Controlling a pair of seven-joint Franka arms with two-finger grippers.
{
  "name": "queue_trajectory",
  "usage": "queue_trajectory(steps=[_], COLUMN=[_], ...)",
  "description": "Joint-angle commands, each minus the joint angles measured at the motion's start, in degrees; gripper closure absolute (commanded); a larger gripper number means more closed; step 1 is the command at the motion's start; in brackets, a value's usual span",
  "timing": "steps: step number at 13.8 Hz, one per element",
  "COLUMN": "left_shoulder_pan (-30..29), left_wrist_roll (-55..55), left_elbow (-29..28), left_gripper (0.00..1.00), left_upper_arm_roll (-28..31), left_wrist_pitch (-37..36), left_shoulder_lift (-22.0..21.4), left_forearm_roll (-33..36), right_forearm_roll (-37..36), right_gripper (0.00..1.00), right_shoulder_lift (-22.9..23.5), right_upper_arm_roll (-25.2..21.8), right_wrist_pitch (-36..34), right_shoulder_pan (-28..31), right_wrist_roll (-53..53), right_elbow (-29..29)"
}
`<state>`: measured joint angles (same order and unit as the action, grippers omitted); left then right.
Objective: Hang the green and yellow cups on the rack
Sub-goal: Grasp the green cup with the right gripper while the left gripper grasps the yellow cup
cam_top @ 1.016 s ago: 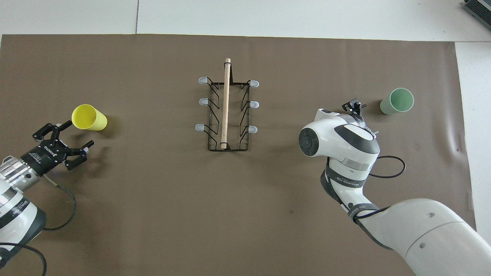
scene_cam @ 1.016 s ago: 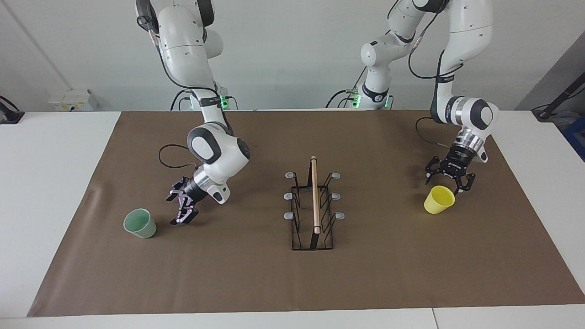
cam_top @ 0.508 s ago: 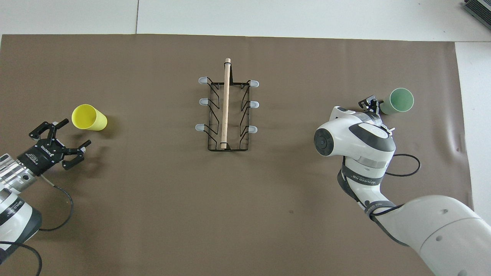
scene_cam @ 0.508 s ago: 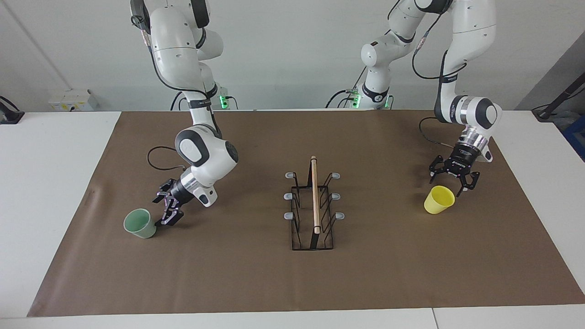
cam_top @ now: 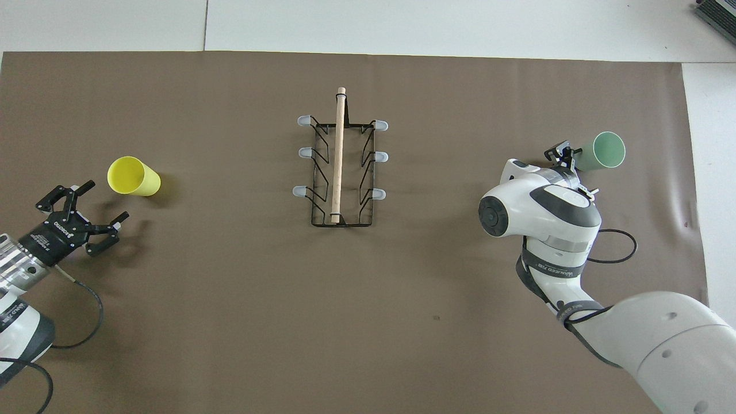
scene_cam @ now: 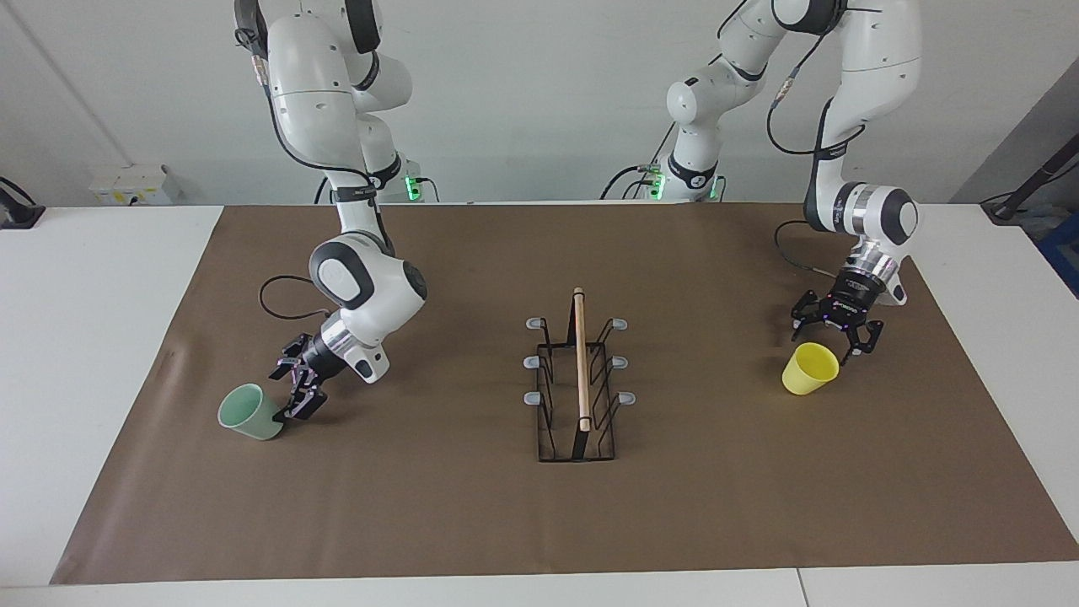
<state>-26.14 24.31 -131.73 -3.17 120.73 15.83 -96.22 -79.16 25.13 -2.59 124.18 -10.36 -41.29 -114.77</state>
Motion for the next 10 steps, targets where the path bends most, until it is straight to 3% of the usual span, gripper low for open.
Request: queue_trajectory(steps=[1,4,10], left_shoulder_pan=[2.2,4.9,6.6], left_wrist_roll=[-1.2,-1.0,-1.1], left_elbow=[0.6,0.5,0.9], left_gripper=[0.0,0.0,0.0], left_upper_arm_roll=[0.3,0.3,0.3], left_wrist_pitch=[2.5,5.5,7.4], left_shoulder_lift=[1.0,1.7,1.9], left_forearm_roll=[-2.5,-9.3,-11.9], right_forearm_roll=[-2.7,-4.2,-10.9], right_gripper=[0.0,0.0,0.0], right_shoulder_lift=[-1.8,-1.7,-1.0], right_upper_arm_roll=[0.4,0.4,0.4], right_wrist_pitch=[1.9,2.5,7.6], right_shoulder_pan=[0.8,0.9,3.6], right_wrist_roll=[1.5,1.6,5.6], right_elbow=[-2.0,-1.9,-1.8])
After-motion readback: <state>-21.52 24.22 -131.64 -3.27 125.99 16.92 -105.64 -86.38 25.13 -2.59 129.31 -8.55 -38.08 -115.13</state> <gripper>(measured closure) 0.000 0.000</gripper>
